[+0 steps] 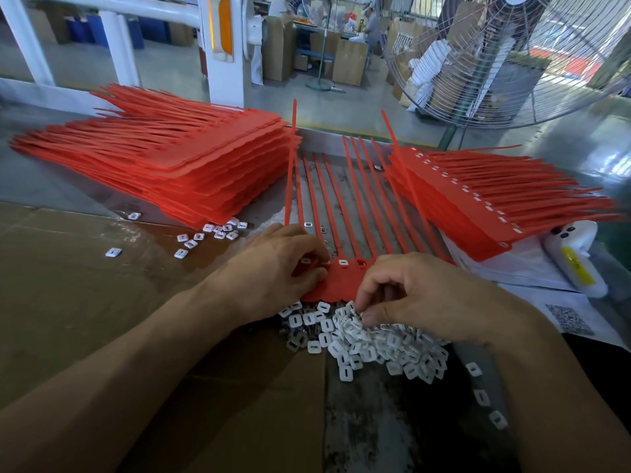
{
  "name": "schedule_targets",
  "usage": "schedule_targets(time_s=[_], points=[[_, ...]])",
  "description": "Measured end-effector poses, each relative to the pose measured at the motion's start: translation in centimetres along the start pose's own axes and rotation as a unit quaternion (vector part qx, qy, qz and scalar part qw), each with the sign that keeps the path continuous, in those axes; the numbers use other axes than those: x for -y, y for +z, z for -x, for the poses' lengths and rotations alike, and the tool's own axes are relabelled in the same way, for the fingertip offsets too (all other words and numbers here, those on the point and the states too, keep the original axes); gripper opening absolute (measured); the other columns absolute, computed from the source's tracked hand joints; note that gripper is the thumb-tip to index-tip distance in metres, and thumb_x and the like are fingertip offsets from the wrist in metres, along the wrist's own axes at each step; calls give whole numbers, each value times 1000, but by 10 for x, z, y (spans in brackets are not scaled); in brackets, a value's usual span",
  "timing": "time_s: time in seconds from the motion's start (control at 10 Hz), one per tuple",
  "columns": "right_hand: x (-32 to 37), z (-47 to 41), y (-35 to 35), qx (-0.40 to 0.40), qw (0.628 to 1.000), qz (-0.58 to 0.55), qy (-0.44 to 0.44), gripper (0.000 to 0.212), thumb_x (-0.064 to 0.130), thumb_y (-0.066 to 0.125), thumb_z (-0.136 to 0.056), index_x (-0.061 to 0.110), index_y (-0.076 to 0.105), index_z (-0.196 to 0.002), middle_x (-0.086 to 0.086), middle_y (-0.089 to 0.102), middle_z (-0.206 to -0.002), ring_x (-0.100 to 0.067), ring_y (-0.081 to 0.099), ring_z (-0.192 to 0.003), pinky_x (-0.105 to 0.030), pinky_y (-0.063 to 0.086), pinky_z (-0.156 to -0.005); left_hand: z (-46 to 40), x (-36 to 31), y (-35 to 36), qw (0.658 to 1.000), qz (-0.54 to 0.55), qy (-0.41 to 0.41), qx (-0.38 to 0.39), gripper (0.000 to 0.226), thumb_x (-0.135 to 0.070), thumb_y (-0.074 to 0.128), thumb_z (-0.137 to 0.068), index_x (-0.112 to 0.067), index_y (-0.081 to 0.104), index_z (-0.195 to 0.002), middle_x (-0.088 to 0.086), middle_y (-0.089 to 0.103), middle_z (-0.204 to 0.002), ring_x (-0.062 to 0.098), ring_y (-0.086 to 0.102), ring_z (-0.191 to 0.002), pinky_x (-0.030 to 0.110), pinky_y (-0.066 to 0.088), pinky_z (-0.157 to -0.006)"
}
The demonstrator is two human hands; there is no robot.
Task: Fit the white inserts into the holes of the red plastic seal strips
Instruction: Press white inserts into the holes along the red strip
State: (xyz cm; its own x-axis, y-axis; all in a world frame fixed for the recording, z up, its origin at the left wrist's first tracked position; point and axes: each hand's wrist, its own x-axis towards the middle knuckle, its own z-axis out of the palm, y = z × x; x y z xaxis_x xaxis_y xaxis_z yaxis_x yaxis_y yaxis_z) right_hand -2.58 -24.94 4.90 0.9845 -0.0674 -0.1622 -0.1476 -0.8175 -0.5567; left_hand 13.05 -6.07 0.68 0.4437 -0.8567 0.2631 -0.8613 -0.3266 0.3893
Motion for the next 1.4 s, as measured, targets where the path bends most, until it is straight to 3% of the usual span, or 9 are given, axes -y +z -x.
schedule_targets(time_s=[0.1,0.3,0.4,0.6,0.7,1.0,1.2,1.4], points=[[0,0,1,4,1000,0,-2,12,36,85,-82,40,75,-86,19,68,-95,-4,67,-81,-32,57,-76,1,1,0,1000,3,-1,2,29,-47,57,-96,-37,63,-123,-18,55,-120,4,46,-115,37,42,-104],[1,0,2,-10,1000,-22,-10,8,36,79,-89,38,71,-88,16,73,-87,-1,67,-72,-21,52,-64,1,0,0,1000,1,-2,4,29,-47,57,-96,-37,63,-123,-18,55,-121,5,47,-116,38,42,-105],[2,-2,6,-51,998,-33,-20,8,33,75,-92,36,69,-88,15,72,-81,-1,65,-67,-18,51,-61,1,0,-1,1000,-3,-5,12,31,-48,55,-96,-38,61,-125,-18,55,-122,4,45,-116,37,41,-105],[4,-9,12,-165,983,-70,-31,13,24,75,-93,36,73,-91,17,72,-86,0,67,-79,-10,49,-68,0,-1,-1,1000,-4,-4,12,30,-48,56,-97,-38,62,-124,-17,55,-121,7,47,-117,40,41,-105],[2,-12,13,-203,974,-99,-19,18,16,76,-93,34,75,-94,15,71,-83,1,65,-75,-9,47,-67,0,0,-1,1000,0,0,10,30,-48,56,-97,-37,63,-124,-17,55,-121,7,47,-117,40,41,-105],[5,-14,15,-226,955,-189,-43,29,14,76,-93,39,77,-105,14,74,-94,-2,70,-85,-20,53,-71,1,-1,-1,1000,-3,6,5,30,-48,56,-97,-37,62,-124,-17,55,-120,5,46,-117,38,41,-105],[6,-14,17,-248,941,-221,-69,30,13,78,-91,39,79,-105,10,75,-93,-9,72,-74,-20,56,-70,1,-2,-2,1000,-3,3,4,30,-47,57,-97,-36,62,-125,-17,55,-121,6,45,-116,35,39,-106],[5,-17,20,-241,941,-227,-71,37,10,78,-90,43,78,-107,7,74,-94,-13,73,-79,-22,58,-73,2,-3,-2,1000,-3,1,3,30,-46,57,-98,-36,62,-125,-17,55,-121,6,44,-117,35,39,-106]])
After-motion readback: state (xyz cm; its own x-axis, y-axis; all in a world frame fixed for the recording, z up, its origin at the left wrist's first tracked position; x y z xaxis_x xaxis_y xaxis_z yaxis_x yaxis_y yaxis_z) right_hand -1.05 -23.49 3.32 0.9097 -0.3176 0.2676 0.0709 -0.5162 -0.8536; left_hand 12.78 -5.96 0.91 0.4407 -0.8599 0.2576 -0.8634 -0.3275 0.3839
